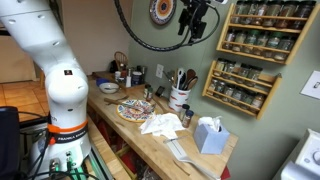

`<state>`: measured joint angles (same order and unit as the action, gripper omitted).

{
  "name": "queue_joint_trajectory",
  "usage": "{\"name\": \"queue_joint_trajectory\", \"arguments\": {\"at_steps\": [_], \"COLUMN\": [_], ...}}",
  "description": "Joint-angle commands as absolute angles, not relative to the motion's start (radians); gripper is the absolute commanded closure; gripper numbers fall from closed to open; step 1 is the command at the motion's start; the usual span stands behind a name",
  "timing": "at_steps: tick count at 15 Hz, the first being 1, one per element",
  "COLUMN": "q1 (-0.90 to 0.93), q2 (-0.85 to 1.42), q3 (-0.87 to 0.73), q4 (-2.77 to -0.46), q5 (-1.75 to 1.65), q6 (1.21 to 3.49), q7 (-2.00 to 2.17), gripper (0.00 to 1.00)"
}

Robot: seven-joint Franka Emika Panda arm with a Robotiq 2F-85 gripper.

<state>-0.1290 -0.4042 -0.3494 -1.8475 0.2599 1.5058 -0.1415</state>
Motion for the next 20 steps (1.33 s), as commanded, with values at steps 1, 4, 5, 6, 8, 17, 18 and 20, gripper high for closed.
{"name": "queue_joint_trajectory", "arguments": {"at_steps": [1, 4, 5, 6, 8, 17, 18, 20], "q1": [-0.174, -0.208, -0.221, -0.234, -0.270, -0.342, -0.342, -0.349], "q2": [-0.294, -0.214, -0.184, -0.148, -0.084, -0.026, -0.027, -0.004], "q3": [-0.450, -0.514, -0.532, -0.550, -0.568, -0.534, -0.534, -0.533], "q4": [-1.717, -1.631, -1.602, -1.569, -1.517, -1.481, -1.480, -1.463], "q5": [0.435, 0.589, 0.640, 0.700, 0.808, 0.891, 0.891, 0.910], "q6": [1.517, 1.571, 1.594, 1.606, 1.663, 1.735, 1.735, 1.730], "q7": [-0.167, -0.149, -0.140, -0.131, -0.121, -0.129, -0.128, -0.105], "gripper": [0.00, 0.00, 0.00, 0.00, 0.00, 0.00, 0.00, 0.00]}}
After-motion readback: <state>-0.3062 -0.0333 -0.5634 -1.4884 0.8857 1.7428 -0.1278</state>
